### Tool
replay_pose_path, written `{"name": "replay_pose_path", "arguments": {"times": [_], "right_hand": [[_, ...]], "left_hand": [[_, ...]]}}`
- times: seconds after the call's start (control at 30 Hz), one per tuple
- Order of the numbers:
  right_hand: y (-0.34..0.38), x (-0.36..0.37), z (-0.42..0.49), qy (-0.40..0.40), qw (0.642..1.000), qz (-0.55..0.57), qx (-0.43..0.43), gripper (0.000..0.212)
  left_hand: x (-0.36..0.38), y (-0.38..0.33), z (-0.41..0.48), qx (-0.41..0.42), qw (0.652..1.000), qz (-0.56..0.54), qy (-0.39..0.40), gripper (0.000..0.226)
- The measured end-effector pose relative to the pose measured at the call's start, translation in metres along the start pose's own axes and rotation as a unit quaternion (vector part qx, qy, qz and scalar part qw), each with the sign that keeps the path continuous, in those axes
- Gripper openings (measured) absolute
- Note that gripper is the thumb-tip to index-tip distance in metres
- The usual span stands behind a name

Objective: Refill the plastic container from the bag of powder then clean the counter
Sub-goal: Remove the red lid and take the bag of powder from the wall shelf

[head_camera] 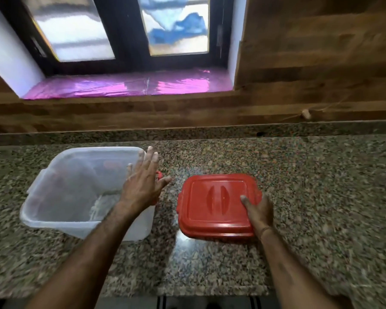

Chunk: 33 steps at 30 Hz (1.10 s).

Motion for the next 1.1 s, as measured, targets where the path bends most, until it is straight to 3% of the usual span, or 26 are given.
{"name": "replay_pose_path", "arguments": {"times": [0.23, 0.53, 0.73, 0.93, 1.1], "right_hand": [[0.003, 0.003, -0.018, -0.060, 0.984, -0.163, -0.028, 0.060], [0.036, -0.003, -0.044, -0.031, 0.987, -0.139, -0.070, 0.067], [0.145, 0.009, -0.091, -0.019, 0.973, -0.114, -0.200, 0.047], [0.274, 0.066, -0.189, 0.032, 0.930, -0.056, -0.361, 0.032], [0.355, 0.136, -0.305, 0.059, 0.880, -0.068, -0.467, 0.038]], "left_hand": [[0.002, -0.002, 0.000, 0.003, 1.000, 0.001, -0.010, 0.091], [0.001, -0.010, -0.001, 0.015, 1.000, -0.007, -0.013, 0.093], [-0.030, -0.001, -0.012, 0.018, 0.998, -0.025, -0.055, 0.126], [-0.097, 0.076, -0.043, -0.004, 0.996, 0.031, -0.086, 0.100], [-0.167, 0.179, -0.094, -0.037, 0.988, 0.088, -0.124, 0.090]]}}
Point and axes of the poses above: each hand's wrist, its own z-axis towards the middle knuckle, its own x-axis out of the palm, y = z × x, the point moved 7 cm from there along z, towards the middle knuckle, and after that the axes turned 12 degrees about x, right-handed, at the moved point
